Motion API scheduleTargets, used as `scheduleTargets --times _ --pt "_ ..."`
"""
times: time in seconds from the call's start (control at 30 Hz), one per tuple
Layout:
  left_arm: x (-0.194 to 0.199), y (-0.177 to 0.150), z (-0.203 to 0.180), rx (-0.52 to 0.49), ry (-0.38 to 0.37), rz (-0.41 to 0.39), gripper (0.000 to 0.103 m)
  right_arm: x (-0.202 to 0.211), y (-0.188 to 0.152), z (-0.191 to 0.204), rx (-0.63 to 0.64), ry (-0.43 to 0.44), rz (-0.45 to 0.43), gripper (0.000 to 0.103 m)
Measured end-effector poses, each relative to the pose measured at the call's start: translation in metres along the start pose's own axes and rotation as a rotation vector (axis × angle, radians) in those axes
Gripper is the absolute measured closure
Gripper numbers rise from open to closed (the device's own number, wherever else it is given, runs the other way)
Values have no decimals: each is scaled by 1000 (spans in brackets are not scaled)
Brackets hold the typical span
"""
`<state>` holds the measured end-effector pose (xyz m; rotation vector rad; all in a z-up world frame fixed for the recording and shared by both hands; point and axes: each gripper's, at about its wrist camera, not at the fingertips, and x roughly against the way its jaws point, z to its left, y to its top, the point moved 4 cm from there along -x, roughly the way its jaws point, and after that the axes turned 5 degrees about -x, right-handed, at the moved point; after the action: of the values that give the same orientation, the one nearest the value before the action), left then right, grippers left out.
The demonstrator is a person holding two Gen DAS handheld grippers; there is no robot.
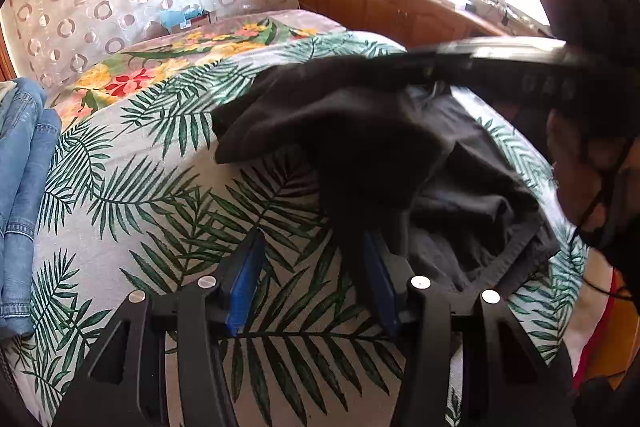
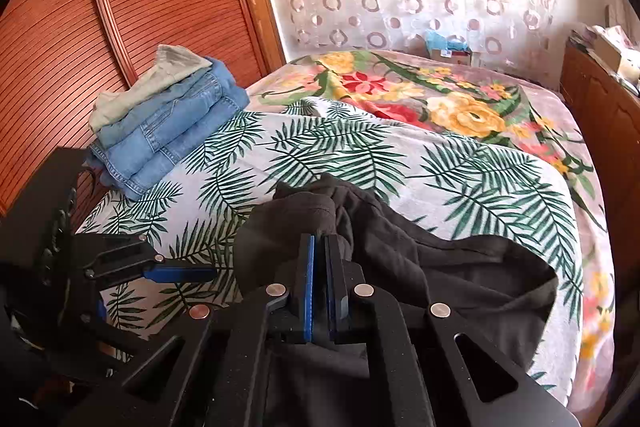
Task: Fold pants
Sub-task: 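Lift the held pants high with the right tool, letting them hang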
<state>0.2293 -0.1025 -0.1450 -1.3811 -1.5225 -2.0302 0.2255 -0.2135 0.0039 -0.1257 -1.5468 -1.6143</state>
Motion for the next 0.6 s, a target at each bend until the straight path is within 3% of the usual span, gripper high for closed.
scheduleTargets --times 0.27,0.5,0.6 --pt "-9 -5 -4 -20 34 38 51 18 0 -37 -107 -38 -20 98" --pt "26 8 -1 29 18 -79 51 3 -7 -27 -84 -31 30 98" --pt "33 11 -8 35 -59 -104 51 0 -3 -31 -97 -27 35 98"
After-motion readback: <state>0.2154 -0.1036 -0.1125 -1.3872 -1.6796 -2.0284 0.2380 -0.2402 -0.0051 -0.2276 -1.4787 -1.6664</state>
